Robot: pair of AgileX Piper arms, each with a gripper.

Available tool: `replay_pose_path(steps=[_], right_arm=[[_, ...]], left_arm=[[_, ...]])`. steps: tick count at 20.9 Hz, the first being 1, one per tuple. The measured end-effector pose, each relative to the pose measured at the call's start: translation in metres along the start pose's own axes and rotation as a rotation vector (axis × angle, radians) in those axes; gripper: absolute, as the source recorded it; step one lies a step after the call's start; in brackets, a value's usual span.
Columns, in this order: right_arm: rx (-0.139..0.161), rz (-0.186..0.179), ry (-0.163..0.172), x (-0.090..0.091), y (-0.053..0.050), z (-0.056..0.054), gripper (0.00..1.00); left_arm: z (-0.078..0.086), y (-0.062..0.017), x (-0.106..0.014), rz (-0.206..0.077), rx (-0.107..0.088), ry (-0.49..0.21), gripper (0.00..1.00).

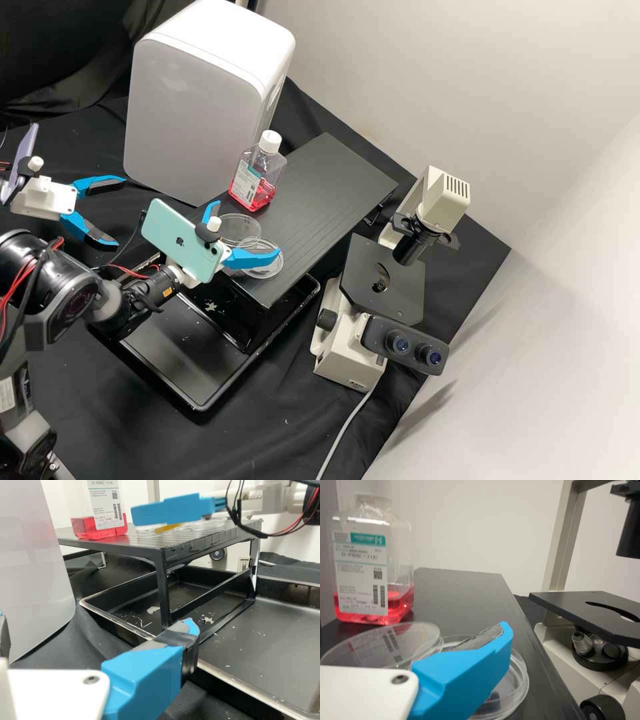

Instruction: Remove the lid from the petri dish

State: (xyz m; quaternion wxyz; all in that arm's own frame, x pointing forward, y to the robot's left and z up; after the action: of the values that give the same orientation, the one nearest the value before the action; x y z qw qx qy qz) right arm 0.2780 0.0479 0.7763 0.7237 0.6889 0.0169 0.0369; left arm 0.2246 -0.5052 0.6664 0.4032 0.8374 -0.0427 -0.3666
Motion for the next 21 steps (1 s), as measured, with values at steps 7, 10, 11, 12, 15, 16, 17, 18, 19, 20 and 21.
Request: replay_pose_path(steps=[7,10,11,12,15,16,17,18,19,20,21], right_arm=[[-0.006,-0.01,-0.004,0.0003,-0.0026,0.0009,1.0],[-0.006,-0.011,-0.002,0.0002,-0.003,0.0004,0.0],[-0.006,-0.011,-0.002,0.0002,-0.003,0.0004,0.0],[-0.006,-0.011,-0.002,0.0002,-0.003,0.0004,0.0],[-0.007,-0.013,-0.001,0.0003,-0.0035,0.0006,0.0],[-0.008,-0.013,0.001,0.0003,-0.0037,0.0006,0.0],[-0.009,-0.015,0.002,0.0004,-0.0041,0.0006,0.0],[-0.009,-0.013,0.003,0.0005,-0.0041,0.0007,0.0],[-0.009,-0.013,0.003,0.0005,-0.0041,0.0007,0.0],[-0.009,-0.013,0.003,0.0005,-0.0041,0.0007,0.0],[-0.009,-0.013,0.003,0.0005,-0.0041,0.0007,0.0]], left_arm=[[0.0,0.0,0.0,0.0,0.0,0.0,1.0],[0.0,0.0,0.0,0.0,0.0,0.0,1.0],[0.0007,-0.0001,0.0001,0.0,0.0,-0.002,1.0],[0.0007,-0.0001,0.0001,0.0,0.0,-0.002,1.0],[0.0016,-0.0002,0.0003,-0.001,0.001,-0.006,1.0],[0.0016,-0.0002,0.0003,-0.001,0.001,-0.006,1.0],[0.0016,-0.0002,0.0003,-0.001,0.001,-0.006,1.0],[0.0016,-0.0002,0.0003,-0.001,0.001,-0.006,1.0],[0.0016,-0.0002,0.0003,-0.001,0.001,-0.006,1.0],[0.0016,-0.0002,0.0003,-0.001,0.001,-0.006,1.0],[0.0016,-0.0002,0.0003,-0.001,0.001,-0.006,1.0]])
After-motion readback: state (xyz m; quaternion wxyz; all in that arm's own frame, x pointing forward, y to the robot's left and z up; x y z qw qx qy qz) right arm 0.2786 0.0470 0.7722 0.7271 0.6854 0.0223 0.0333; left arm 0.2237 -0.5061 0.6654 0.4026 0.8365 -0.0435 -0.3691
